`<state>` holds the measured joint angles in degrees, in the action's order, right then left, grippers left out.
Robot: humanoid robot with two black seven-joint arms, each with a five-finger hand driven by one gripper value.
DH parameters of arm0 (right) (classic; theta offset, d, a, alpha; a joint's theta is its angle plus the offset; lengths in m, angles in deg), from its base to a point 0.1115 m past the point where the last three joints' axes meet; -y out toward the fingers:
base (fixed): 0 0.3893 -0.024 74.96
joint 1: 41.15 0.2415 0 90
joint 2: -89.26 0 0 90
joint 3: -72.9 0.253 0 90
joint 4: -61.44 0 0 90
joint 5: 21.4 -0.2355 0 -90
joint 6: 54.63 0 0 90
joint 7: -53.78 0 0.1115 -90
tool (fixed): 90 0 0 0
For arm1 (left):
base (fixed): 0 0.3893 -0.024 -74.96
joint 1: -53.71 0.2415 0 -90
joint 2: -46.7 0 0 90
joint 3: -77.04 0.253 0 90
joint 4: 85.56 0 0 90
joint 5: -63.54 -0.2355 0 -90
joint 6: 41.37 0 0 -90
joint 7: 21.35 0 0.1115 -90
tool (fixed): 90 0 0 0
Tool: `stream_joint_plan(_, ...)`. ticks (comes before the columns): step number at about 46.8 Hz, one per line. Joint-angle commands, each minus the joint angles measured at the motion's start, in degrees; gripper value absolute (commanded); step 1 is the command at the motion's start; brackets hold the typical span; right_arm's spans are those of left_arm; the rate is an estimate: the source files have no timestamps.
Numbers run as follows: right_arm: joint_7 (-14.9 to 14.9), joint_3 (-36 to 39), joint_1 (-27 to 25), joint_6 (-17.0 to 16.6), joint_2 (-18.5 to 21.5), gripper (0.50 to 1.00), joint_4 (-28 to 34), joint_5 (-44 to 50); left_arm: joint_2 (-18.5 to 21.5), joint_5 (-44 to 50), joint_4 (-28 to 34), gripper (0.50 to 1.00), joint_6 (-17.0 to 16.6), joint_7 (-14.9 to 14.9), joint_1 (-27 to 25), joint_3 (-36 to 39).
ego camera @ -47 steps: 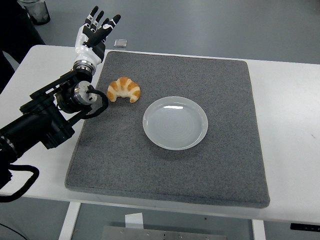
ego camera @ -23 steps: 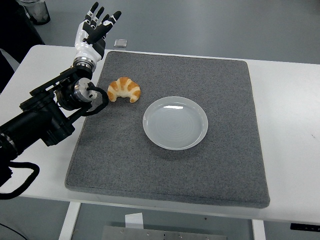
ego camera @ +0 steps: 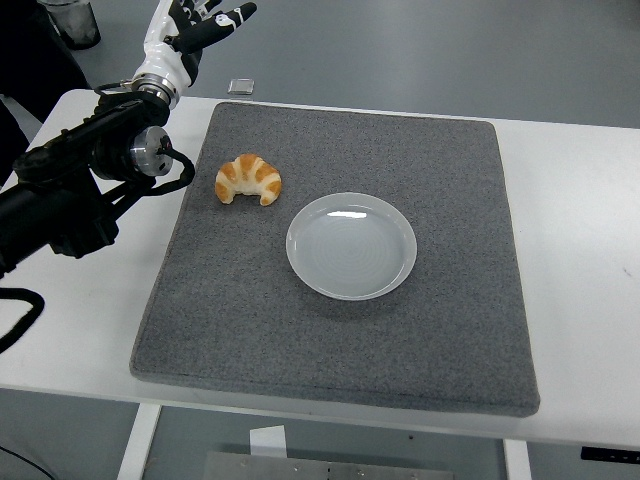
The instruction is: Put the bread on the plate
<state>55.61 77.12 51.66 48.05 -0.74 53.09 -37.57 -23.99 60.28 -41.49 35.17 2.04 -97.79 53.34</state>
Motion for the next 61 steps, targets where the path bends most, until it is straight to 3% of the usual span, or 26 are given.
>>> stream_joint_plan(1,0.0,0.0,0.0,0.0,0.0,0.954,0.0,0.0,3.3,0.0,1.3,0.994,0.1,-0.4,-2.7,6.7)
stream_joint_plan(7,0.0,0.0,0.0,0.1,0.0,0.952,0.0,0.0,8.1,-0.1,4.7,0.992,1.6,-1.7,-7.3,19.0)
stream_joint_plan(12,0.0,0.0,0.0,0.1,0.0,0.952,0.0,0.0,12.1,-0.4,7.8,0.99,7.0,-1.9,-12.4,29.2)
stream_joint_plan(19,0.0,0.0,0.0,0.1,0.0,0.952,0.0,0.0,13.3,-6.6,8.4,0.988,10.0,-1.9,-17.5,38.8)
stream_joint_plan(41,0.0,0.0,0.0,0.1,0.0,0.952,0.0,0.0,15.4,-34.2,11.0,0.984,10.1,-1.9,-18.7,45.9)
stream_joint_plan(61,0.0,0.0,0.0,0.0,0.0,0.952,0.0,0.0,13.5,-39.3,10.0,0.969,8.7,-2.8,-19.3,49.0)
